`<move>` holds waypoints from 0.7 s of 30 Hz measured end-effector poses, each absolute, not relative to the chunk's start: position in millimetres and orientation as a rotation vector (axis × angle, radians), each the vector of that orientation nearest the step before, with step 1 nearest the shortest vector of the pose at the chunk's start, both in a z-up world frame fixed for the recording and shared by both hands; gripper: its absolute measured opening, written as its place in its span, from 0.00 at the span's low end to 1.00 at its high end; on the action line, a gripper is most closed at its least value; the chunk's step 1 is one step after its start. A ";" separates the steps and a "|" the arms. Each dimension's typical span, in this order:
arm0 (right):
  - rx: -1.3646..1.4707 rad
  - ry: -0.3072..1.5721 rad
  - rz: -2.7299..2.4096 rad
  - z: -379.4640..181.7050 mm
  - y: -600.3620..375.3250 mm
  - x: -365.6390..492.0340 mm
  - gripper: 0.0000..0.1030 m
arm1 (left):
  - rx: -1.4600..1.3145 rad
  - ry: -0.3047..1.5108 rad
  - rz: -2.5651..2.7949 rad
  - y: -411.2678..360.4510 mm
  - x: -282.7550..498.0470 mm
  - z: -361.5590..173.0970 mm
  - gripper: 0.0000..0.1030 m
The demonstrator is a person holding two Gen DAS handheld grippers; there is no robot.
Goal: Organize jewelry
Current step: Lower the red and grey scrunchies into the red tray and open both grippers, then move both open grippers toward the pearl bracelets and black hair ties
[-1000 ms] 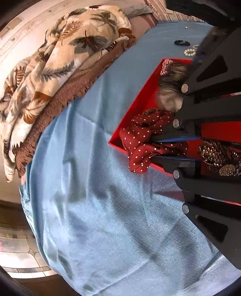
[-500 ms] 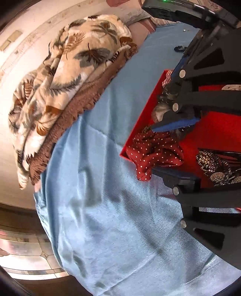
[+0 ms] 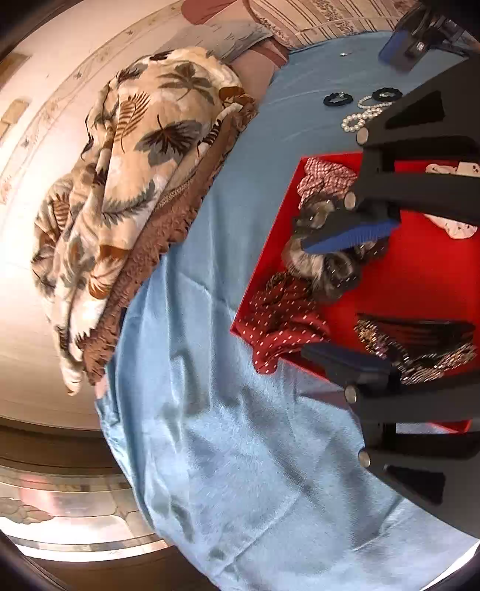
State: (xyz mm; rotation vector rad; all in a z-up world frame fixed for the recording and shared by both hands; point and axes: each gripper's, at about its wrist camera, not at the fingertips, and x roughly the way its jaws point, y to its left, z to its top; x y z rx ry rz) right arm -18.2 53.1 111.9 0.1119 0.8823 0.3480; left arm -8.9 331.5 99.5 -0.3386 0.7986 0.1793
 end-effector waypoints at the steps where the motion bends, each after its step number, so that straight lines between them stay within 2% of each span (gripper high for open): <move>1: 0.099 0.866 0.313 112.4 39.2 -31.1 0.67 | -0.326 0.787 0.182 326.0 -13.0 100.0 0.50; 9: 0.063 0.751 -0.006 79.7 -42.8 -134.3 0.73 | -0.252 0.691 0.210 293.3 -35.0 106.7 0.55; 15: 0.061 0.826 -0.146 37.7 -61.2 -180.5 0.73 | -0.194 0.671 0.254 274.8 -55.7 99.7 0.56; 17: 0.034 0.849 -0.113 37.0 -56.8 -182.9 0.73 | -0.171 0.678 0.281 271.9 -63.6 94.9 0.56; 19: 0.007 0.795 -0.118 47.4 -53.8 -184.2 0.73 | -0.157 0.682 0.288 271.8 -69.7 94.2 0.56; 21: 0.021 0.752 -0.103 55.7 -53.6 -187.4 0.77 | -0.147 0.672 0.301 274.0 -76.9 95.9 0.57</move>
